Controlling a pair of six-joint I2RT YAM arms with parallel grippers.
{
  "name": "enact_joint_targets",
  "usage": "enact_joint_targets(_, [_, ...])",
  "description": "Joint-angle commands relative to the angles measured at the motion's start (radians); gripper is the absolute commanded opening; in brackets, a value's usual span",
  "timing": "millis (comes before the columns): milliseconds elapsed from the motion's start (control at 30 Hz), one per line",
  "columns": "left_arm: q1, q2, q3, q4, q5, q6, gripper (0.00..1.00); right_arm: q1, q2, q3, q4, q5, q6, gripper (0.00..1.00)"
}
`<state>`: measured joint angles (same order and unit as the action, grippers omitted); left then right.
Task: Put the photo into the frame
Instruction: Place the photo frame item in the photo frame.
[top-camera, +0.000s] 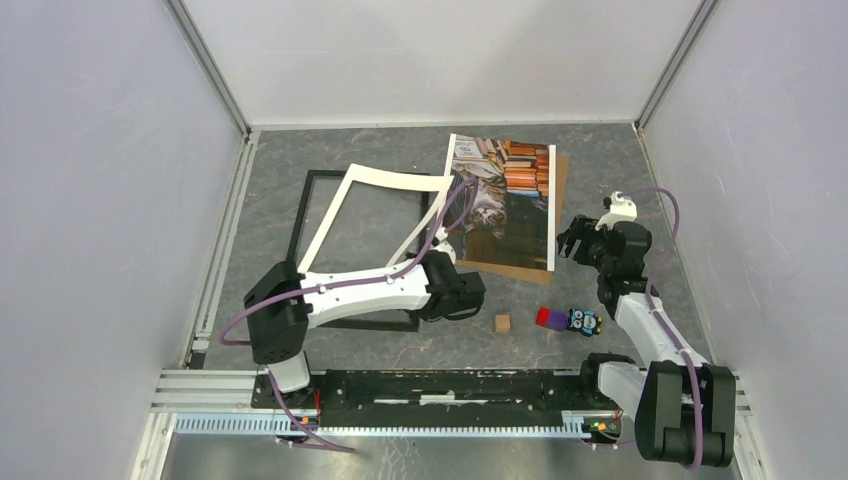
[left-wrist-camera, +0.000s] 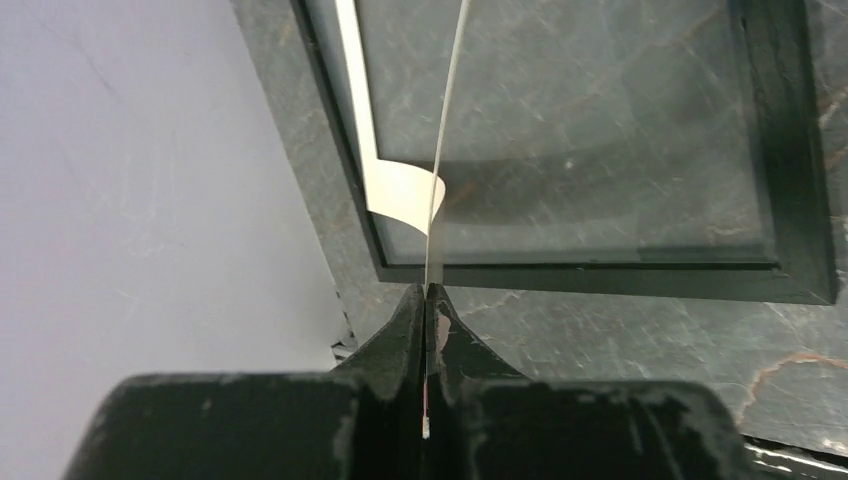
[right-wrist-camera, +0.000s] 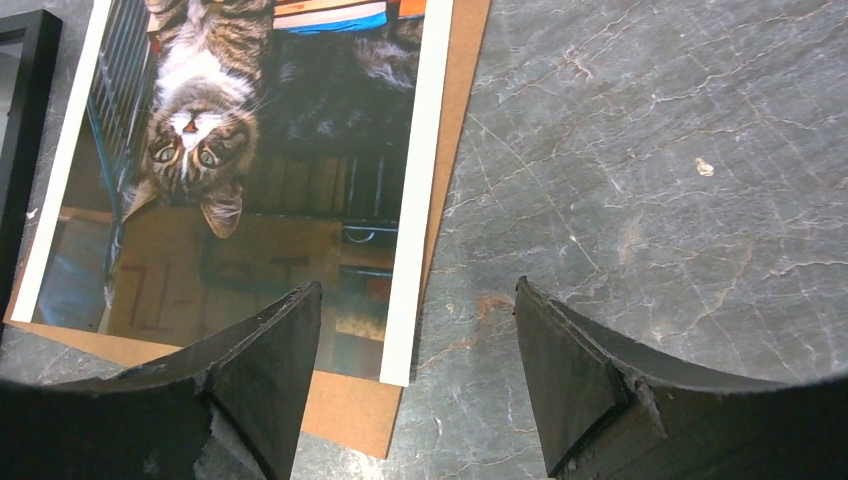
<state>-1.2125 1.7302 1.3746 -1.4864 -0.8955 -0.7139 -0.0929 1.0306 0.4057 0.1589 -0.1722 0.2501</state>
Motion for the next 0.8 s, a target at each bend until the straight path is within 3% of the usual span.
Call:
enact_joint_targets(0, [-0.022,0.028,-0.023,0.05,0.071,-0.113,0.02,-0.002,0.013,-0.01,0.066,-0.032,0.014,0.76])
enact_joint_targets(200, [-0.035,0.061,-0.024,0.021,0.111,-0.167,0.02,-0.001,0.029,-0.016,0.086,-0.056,0.04,0.76])
enact_joint_targets(300, [-0.035,0.043,-0.023,0.067,0.133,-0.158,0.02,0.015,0.055,-0.022,0.142,-0.147,0.164,0.79])
enact_joint_targets(367, [-0.036,0.027,-0.02,0.106,0.144,-0.137,0.02,0.059,0.082,-0.048,0.269,-0.244,0.304,0.84])
enact_joint_targets(533, [-0.037,0.02,-0.004,0.166,0.173,-0.09,0.02,0.319,0.237,-0.043,0.558,-0.237,0.609,0.91])
enact_joint_targets(767, [-0.038,0.019,-0.011,0.206,0.19,-0.054,0.02,0.564,0.501,0.074,0.741,-0.132,0.748,0.94])
